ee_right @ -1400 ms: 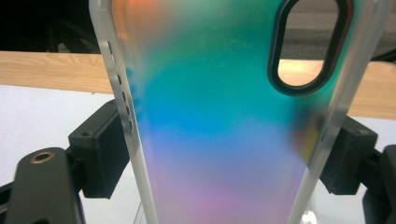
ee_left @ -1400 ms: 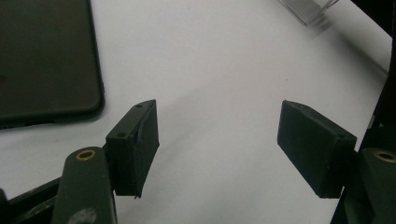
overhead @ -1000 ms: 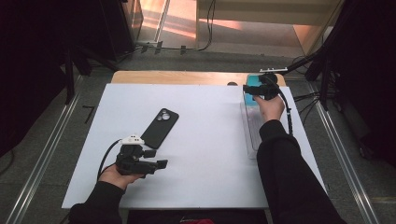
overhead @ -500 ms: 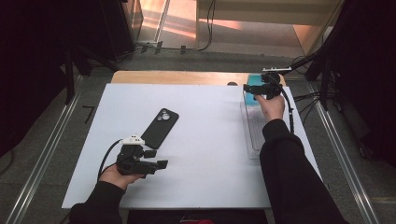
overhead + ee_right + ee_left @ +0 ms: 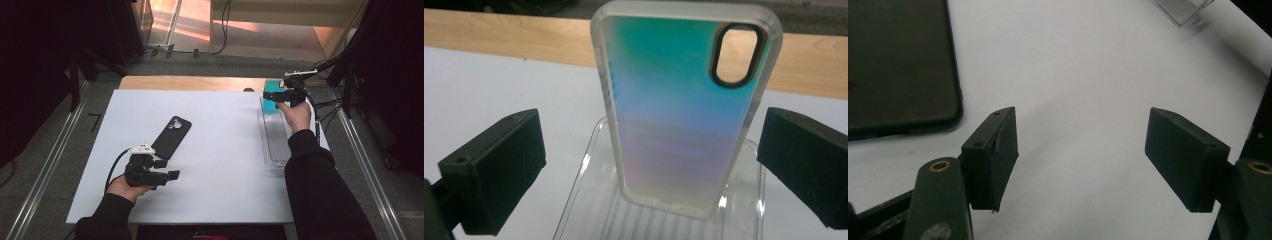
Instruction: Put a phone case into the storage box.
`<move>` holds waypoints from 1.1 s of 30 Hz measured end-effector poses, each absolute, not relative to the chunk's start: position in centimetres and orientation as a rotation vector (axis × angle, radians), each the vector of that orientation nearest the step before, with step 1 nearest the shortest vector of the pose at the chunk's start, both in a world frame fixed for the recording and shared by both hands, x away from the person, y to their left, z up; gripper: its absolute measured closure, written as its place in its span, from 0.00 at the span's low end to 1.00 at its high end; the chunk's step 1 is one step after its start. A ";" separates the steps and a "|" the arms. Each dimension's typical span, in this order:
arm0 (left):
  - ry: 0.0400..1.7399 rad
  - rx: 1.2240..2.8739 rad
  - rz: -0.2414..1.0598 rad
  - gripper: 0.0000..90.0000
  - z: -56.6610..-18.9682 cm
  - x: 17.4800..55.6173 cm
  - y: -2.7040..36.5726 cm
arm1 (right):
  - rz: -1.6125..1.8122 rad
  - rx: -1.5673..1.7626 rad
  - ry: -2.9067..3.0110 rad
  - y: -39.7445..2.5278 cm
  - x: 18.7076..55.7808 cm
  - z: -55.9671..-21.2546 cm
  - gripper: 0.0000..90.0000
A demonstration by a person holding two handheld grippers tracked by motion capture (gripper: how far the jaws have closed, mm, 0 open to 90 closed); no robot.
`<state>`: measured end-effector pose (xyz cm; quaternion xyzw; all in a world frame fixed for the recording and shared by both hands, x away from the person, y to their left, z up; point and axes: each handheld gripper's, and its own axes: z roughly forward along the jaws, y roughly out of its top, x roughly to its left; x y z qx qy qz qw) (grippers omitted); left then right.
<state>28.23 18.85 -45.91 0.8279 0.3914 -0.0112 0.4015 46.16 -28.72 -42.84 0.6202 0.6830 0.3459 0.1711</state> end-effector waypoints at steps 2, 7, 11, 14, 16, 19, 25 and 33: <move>0.988 2.090 -0.029 0.33 -45.9 28.3 18.9 | 0.957 1.770 1.950 -28.7 45.8 -42.5 0.00; 0.997 2.089 -0.027 0.33 -45.8 28.4 19.0 | 0.980 1.772 1.969 -28.6 44.5 -41.9 0.00; 0.995 2.086 -0.025 0.33 -45.7 28.6 19.0 | 1.010 1.758 2.024 -28.2 43.3 -41.6 0.00; 1.006 2.079 -0.032 0.33 -45.6 28.7 19.0 | 1.034 1.729 2.051 -27.8 42.1 -41.3 0.00; 1.008 2.080 -0.033 0.33 -45.5 28.8 19.1 | 1.055 1.719 2.078 -27.6 41.4 -41.2 0.00; 1.017 2.070 -0.041 0.33 -45.4 29.0 19.3 | 1.100 1.690 2.112 -27.2 40.4 -41.2 0.00; 1.011 2.063 -0.049 0.33 -45.2 29.2 19.4 | 1.150 1.618 2.203 -26.6 38.8 -41.3 0.00; 0.990 2.067 -0.062 0.33 -45.0 29.4 19.0 | 1.177 1.517 2.298 -25.6 36.5 -40.7 0.16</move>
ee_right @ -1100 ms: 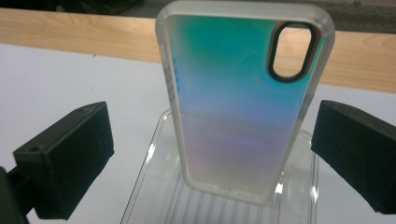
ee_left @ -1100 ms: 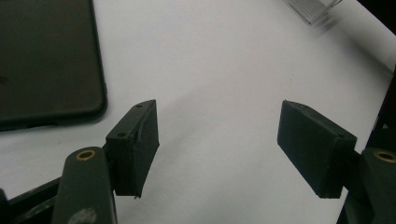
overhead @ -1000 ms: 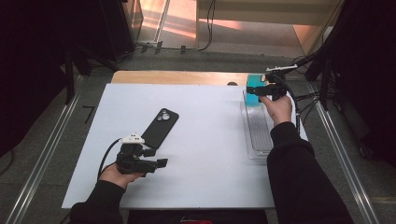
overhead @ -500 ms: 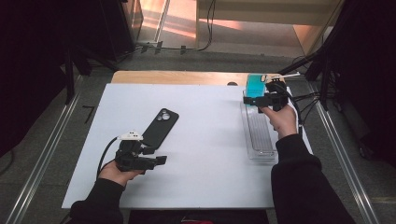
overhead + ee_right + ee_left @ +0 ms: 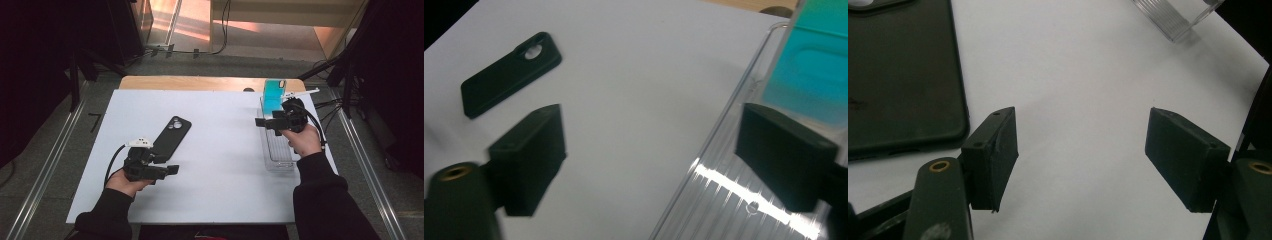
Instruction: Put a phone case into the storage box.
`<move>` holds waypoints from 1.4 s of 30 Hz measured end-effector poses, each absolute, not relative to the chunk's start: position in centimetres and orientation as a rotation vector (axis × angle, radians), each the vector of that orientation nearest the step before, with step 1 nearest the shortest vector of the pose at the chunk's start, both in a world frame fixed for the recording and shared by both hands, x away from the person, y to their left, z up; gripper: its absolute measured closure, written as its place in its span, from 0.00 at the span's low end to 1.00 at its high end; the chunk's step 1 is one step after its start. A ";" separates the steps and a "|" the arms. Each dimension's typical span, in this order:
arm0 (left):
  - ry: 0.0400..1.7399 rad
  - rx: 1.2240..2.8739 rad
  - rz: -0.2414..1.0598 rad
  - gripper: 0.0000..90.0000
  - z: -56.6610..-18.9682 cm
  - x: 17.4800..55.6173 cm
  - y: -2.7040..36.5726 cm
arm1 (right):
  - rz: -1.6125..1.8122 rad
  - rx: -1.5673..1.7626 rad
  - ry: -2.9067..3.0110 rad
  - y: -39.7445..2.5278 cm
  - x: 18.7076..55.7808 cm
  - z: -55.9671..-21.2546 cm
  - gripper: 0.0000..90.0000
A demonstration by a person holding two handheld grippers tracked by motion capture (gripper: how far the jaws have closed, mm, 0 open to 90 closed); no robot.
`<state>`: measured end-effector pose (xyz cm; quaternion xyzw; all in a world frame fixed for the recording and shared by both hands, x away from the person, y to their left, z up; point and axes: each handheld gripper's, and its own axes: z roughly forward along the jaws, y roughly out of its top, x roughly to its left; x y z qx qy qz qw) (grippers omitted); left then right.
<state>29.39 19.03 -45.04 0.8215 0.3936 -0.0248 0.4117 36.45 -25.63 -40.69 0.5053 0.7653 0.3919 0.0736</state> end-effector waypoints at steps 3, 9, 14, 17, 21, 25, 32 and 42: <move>0.984 2.070 -0.065 0.33 -45.0 29.4 19.1 | 1.191 1.484 2.330 -25.1 35.7 -40.5 0.16; 0.979 2.068 -0.079 0.33 -45.0 29.4 19.0 | 1.202 1.436 2.385 -24.4 34.2 -40.5 0.22; 0.972 2.072 -0.081 0.32 -44.9 29.4 19.0 | 1.234 1.395 2.414 -24.2 33.1 -40.6 0.25; 0.970 2.071 -0.081 0.32 -44.9 29.4 19.0 | 1.258 1.353 2.433 -24.0 32.2 -40.7 0.25; 0.965 2.071 -0.081 0.32 -44.9 29.3 18.9 | 1.275 1.284 2.489 -23.2 30.9 -41.1 0.25; 0.963 2.070 -0.077 0.32 -44.9 29.3 19.0 | 1.297 1.235 2.528 -22.6 29.8 -41.5 0.25; 0.963 2.071 -0.079 0.32 -44.8 29.2 19.0 | 1.280 1.194 2.592 -22.4 27.7 -42.9 0.25; 0.950 2.075 -0.089 0.33 -44.8 28.8 18.9 | 1.268 1.181 2.631 -22.5 25.7 -44.8 0.25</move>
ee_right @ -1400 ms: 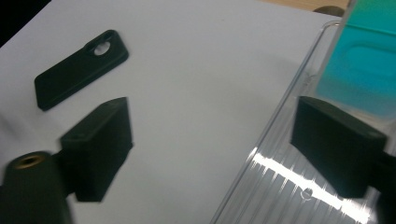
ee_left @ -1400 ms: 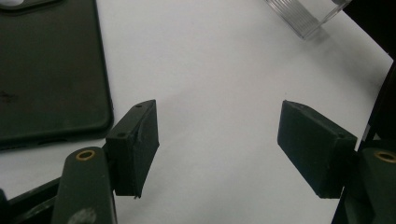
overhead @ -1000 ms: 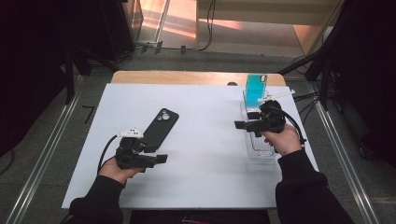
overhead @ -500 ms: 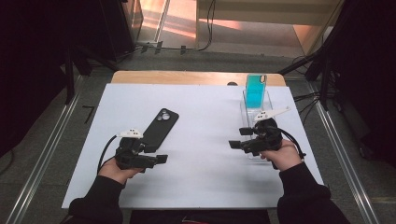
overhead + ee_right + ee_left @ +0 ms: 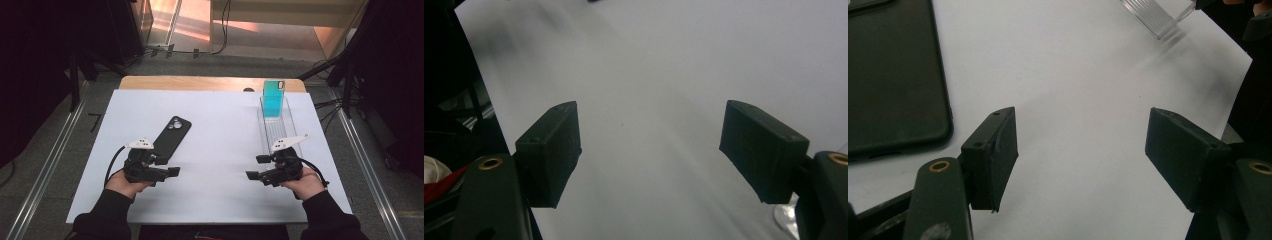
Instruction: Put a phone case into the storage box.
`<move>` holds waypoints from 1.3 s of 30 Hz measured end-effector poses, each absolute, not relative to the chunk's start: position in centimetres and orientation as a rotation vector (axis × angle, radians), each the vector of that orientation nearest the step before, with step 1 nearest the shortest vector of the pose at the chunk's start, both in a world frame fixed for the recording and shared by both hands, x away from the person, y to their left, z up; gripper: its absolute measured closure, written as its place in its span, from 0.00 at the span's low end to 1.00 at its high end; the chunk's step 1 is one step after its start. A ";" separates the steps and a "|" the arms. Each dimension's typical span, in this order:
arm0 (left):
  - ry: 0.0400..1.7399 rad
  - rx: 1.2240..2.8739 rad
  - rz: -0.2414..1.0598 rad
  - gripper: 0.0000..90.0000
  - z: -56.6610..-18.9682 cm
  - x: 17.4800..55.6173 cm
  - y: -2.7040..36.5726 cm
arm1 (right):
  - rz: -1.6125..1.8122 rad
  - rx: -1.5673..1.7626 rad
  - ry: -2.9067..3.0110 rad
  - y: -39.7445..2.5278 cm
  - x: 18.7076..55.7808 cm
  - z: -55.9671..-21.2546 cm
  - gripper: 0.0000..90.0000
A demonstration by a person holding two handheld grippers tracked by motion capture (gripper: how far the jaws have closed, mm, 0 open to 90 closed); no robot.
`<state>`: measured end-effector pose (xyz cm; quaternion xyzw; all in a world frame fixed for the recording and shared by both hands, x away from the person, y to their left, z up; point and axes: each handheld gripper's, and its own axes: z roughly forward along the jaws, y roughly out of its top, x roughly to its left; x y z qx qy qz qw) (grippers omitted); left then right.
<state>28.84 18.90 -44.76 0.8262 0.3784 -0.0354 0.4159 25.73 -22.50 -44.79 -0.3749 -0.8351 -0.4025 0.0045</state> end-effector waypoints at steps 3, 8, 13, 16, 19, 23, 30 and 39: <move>0.951 2.076 -0.093 0.33 -44.8 28.7 19.0 | -1.250 -1.172 -2.604 -22.7 25.3 -45.4 0.25; 0.957 2.072 -0.099 0.33 -44.9 28.9 19.1 | -1.229 -1.146 -2.622 -22.7 24.6 -45.9 0.25; 0.954 2.070 -0.084 0.33 -44.9 28.9 19.2 | -1.199 -1.152 -2.626 -22.9 24.2 -46.4 0.25; 0.961 2.071 -0.071 0.32 -44.8 29.0 19.3 | -1.175 -1.164 -2.627 -23.0 24.1 -46.4 0.25; 0.968 2.073 -0.059 0.32 -44.9 29.1 19.4 | -1.186 -1.160 -2.627 -23.2 24.1 -46.5 0.25; 0.993 2.058 -0.032 0.32 -44.8 29.4 19.9 | -1.178 -1.154 -2.622 -23.2 24.1 -46.7 0.24; 1.009 2.047 -0.004 0.29 -44.8 29.9 20.4 | -1.176 -1.166 -2.628 -23.3 24.3 -46.9 0.24; 1.041 2.055 0.080 0.20 -44.3 31.3 20.8 | -1.158 -1.170 -2.633 -23.2 24.3 -47.0 0.24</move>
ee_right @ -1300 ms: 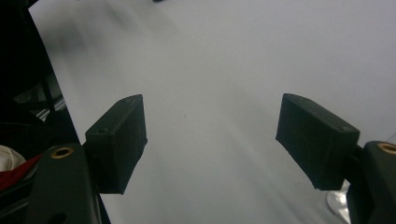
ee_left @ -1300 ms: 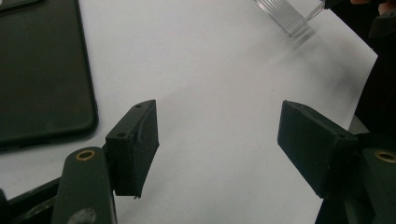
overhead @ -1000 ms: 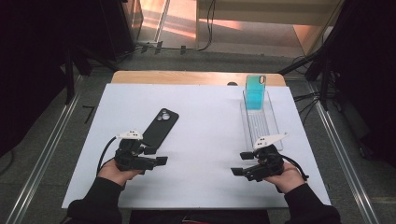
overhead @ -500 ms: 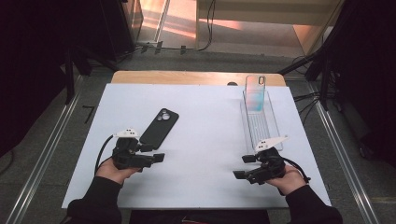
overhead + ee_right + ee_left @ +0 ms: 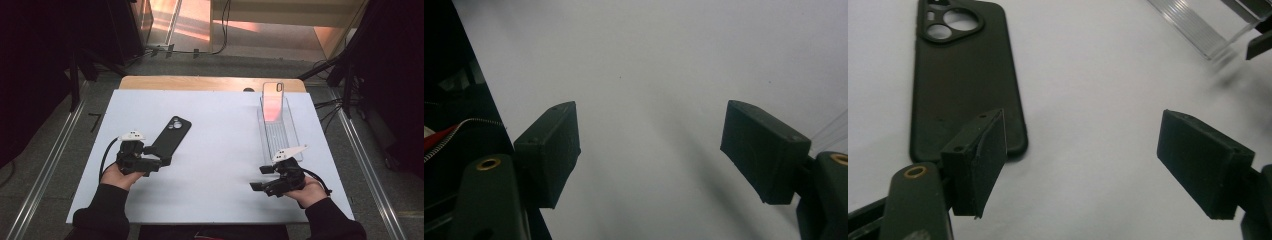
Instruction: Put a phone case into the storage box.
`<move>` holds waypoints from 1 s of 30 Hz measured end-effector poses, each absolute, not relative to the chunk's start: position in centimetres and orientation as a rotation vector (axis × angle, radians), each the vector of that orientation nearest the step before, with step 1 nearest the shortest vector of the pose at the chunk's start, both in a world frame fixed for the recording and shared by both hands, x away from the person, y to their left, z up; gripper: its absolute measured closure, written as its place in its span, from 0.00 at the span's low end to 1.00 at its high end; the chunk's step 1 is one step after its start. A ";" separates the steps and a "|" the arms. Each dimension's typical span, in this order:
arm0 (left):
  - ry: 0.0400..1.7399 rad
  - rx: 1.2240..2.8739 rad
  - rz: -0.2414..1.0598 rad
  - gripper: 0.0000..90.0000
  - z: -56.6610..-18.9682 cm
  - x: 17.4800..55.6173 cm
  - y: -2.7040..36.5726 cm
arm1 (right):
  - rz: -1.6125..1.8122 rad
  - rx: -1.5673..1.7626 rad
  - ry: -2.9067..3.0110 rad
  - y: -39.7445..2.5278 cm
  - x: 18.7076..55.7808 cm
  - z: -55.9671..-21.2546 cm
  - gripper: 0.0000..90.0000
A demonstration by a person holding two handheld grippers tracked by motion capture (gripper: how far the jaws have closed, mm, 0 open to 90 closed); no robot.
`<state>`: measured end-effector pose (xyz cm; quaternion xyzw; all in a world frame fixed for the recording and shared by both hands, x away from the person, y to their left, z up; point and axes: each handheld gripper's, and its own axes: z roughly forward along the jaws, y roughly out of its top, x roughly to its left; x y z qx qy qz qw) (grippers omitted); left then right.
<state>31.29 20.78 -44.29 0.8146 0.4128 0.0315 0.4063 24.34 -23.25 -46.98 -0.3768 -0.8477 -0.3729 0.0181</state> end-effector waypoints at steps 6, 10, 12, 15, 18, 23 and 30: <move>1.040 2.080 0.024 0.01 -44.4 32.8 20.4 | -1.172 -1.172 -2.629 -23.4 24.3 -47.0 0.24; 1.036 2.064 0.049 0.01 -44.2 33.4 20.2 | -1.174 -1.171 -2.629 -23.3 24.3 -47.0 0.24; 1.047 2.036 0.025 0.00 -44.3 33.9 20.3 | -1.174 -1.169 -2.630 -23.3 24.3 -46.9 0.24; 1.040 2.062 0.016 0.00 -44.1 34.6 20.0 | -1.178 -1.163 -2.631 -23.3 24.2 -46.9 0.24; 1.031 2.069 0.041 0.00 -43.9 35.3 19.5 | -1.182 -1.174 -2.626 -23.5 24.3 -46.9 0.24; 1.038 2.063 0.043 0.03 -43.9 36.4 19.0 | -1.178 -1.178 -2.629 -23.5 24.3 -46.9 0.24; 1.080 2.048 0.072 0.03 -44.0 37.8 18.9 | -1.180 -1.173 -2.630 -23.5 24.3 -46.9 0.24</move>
